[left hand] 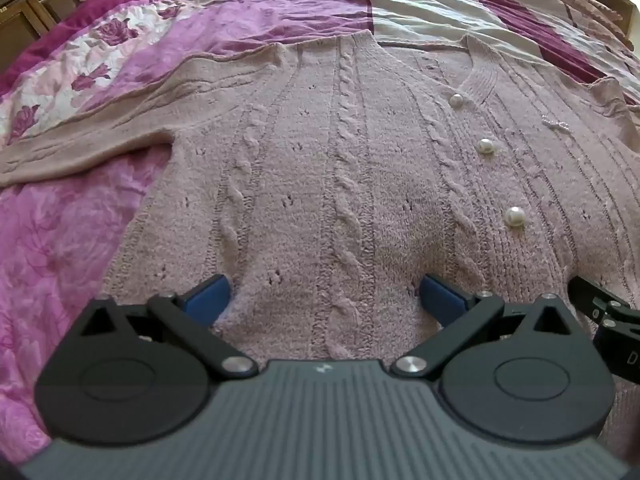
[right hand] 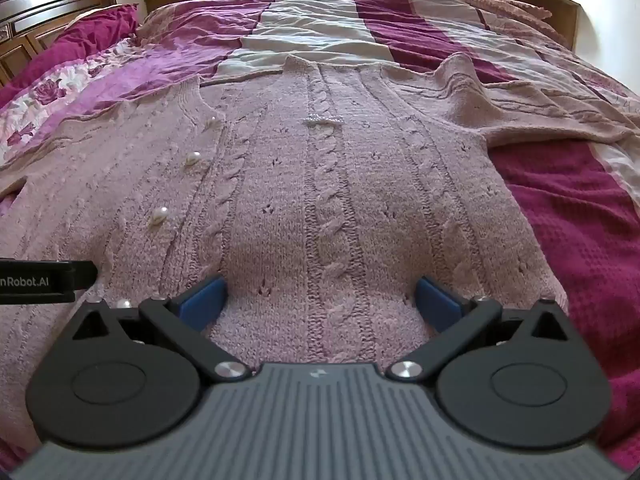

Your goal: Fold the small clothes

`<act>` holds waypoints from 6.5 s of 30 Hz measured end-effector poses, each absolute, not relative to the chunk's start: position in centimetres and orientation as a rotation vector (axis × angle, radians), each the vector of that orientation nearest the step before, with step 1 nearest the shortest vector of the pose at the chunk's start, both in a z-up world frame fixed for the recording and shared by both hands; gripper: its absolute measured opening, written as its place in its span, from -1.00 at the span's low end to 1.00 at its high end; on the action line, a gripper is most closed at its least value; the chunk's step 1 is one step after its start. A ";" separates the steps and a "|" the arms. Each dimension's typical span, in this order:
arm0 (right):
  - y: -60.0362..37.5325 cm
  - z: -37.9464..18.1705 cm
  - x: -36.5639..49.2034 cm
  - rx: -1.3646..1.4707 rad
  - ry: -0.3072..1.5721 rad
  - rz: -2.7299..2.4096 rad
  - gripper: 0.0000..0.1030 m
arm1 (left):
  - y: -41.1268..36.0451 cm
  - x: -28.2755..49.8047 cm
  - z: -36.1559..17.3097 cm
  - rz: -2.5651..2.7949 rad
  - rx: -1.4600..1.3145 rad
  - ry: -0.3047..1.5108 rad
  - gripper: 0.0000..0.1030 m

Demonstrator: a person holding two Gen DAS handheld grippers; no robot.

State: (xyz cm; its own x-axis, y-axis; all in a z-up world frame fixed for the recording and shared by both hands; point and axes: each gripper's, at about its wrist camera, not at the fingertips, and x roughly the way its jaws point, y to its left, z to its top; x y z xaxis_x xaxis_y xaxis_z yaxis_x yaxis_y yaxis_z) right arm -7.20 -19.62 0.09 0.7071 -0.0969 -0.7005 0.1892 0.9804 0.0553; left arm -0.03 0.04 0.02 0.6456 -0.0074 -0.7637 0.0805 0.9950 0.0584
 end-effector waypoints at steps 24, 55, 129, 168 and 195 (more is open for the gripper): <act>-19.5 0.1 -7.2 0.120 0.767 -0.162 1.00 | 0.4 0.4 0.6 -0.048 0.103 0.875 1.00; -19.4 0.0 -7.4 0.119 0.764 -0.162 1.00 | 0.1 0.1 0.5 -0.045 0.105 0.870 1.00; -21.8 1.5 -6.7 0.207 0.829 -0.041 1.00 | -0.2 0.4 1.2 -0.070 0.116 0.912 1.00; -50.5 2.5 -0.4 0.729 0.548 -0.293 1.00 | -1.2 2.2 0.5 -0.042 0.104 0.939 1.00; -58.9 -0.1 2.6 0.754 0.392 -0.474 0.91 | -1.3 2.1 0.2 -0.051 0.112 0.914 1.00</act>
